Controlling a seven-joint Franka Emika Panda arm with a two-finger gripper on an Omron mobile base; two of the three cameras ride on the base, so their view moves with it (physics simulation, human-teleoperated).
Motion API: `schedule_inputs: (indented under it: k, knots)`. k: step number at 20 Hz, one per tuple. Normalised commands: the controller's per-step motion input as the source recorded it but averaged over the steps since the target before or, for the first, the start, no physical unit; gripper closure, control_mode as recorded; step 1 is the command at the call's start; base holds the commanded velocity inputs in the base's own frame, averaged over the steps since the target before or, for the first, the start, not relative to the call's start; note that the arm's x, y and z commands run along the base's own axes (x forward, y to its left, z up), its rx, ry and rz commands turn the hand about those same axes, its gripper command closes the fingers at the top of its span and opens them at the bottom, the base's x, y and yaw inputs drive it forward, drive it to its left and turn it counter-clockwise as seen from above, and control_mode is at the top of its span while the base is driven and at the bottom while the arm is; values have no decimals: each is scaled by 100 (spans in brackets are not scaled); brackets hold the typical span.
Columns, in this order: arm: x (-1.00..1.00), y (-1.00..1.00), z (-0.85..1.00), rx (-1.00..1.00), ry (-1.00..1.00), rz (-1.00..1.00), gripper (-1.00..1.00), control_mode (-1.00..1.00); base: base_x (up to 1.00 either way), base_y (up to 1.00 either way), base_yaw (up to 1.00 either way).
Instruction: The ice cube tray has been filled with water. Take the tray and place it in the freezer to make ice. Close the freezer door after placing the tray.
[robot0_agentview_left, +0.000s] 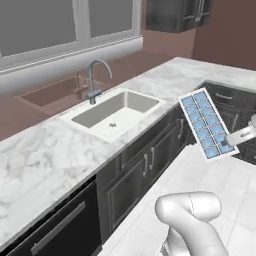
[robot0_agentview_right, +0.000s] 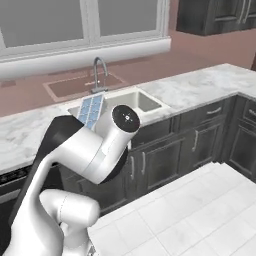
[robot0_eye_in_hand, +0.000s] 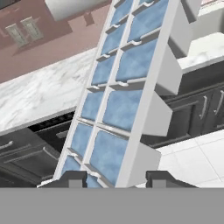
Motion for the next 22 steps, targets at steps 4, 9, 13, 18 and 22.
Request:
schedule_inputs:
  k: [4, 9, 13, 18, 22]
  knots:
    - [0, 0, 0, 0, 0, 0, 100, 100, -1, 0, -46]
    - [0, 0, 0, 0, 0, 0, 100, 100, 0, 0, -43]
    - [0, 0, 0, 0, 0, 0, 100, 100, 0, 0, -41]
    - [0, 0, 0, 0, 0, 0, 100, 100, 0, 0, -38]
    - [0, 0, 0, 0, 0, 0, 100, 100, 0, 0, -37]
